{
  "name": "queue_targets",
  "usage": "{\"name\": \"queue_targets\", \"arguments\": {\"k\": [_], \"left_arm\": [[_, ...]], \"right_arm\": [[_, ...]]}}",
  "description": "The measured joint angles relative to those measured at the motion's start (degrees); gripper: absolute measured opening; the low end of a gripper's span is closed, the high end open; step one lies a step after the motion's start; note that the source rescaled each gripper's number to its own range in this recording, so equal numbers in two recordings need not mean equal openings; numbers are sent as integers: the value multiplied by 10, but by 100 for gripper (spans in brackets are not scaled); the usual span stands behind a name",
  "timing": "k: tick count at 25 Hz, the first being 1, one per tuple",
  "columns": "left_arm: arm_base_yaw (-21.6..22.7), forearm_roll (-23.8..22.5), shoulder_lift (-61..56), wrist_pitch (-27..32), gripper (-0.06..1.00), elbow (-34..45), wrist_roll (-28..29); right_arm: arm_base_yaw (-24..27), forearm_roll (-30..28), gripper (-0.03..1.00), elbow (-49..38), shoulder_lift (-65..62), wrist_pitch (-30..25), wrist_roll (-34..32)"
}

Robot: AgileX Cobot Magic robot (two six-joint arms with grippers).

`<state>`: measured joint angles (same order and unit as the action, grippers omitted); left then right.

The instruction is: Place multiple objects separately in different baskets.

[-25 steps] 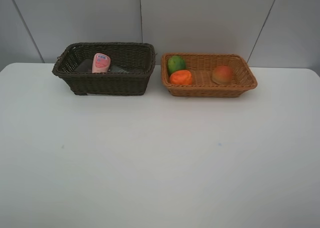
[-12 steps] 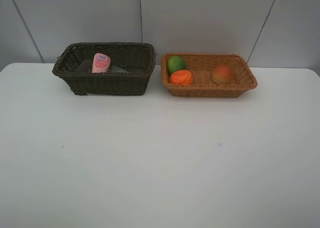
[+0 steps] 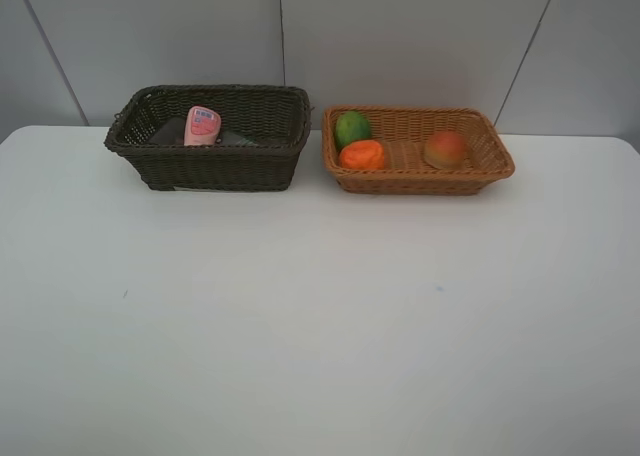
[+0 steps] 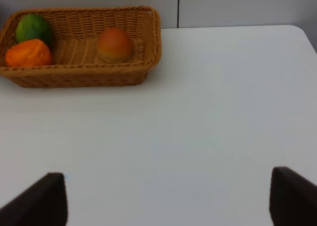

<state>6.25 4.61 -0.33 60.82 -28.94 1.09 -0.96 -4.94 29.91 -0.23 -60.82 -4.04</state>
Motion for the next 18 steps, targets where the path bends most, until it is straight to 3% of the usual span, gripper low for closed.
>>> {"name": "queue_targets", "arguments": {"k": [18], "left_arm": [[0, 0, 0, 0, 100, 0, 2]], "right_arm": [[0, 0, 88, 0, 0, 0, 0]]}}
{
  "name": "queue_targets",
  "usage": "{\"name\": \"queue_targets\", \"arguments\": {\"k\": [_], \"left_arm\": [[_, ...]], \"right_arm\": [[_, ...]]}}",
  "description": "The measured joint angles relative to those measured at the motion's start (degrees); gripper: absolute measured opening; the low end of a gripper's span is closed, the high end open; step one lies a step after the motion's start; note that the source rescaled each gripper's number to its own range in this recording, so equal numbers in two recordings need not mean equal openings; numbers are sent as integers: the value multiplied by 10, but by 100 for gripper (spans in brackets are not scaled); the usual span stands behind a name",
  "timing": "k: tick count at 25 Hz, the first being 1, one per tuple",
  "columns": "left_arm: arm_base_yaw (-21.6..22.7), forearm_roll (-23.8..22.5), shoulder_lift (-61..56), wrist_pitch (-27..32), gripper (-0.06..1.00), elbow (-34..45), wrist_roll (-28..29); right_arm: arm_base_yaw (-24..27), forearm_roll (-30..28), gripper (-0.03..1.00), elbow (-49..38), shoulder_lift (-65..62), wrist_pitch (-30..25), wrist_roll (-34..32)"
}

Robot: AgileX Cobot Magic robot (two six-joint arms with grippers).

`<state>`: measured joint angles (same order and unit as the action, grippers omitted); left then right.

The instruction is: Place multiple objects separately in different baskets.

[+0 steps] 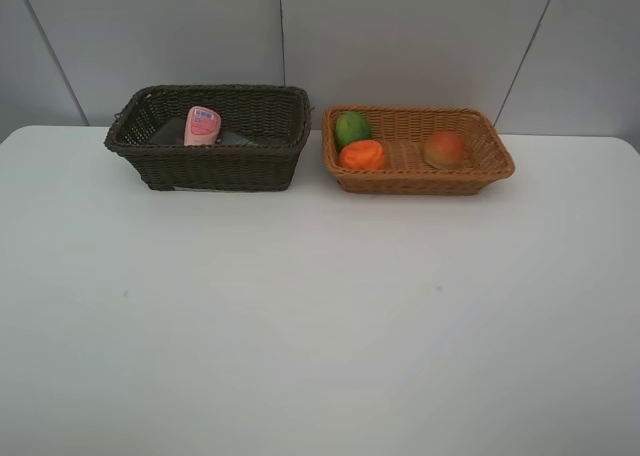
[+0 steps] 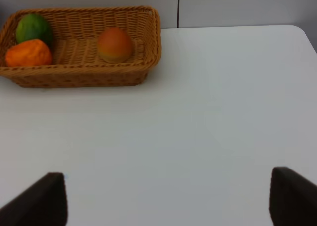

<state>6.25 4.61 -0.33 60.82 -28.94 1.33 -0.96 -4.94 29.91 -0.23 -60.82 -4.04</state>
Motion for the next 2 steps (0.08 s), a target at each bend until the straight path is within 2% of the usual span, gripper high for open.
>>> {"name": "queue_targets", "arguments": {"k": [2], "left_arm": [[0, 0, 0, 0, 100, 0, 0]], "right_arm": [[0, 0, 88, 0, 0, 0, 0]]}}
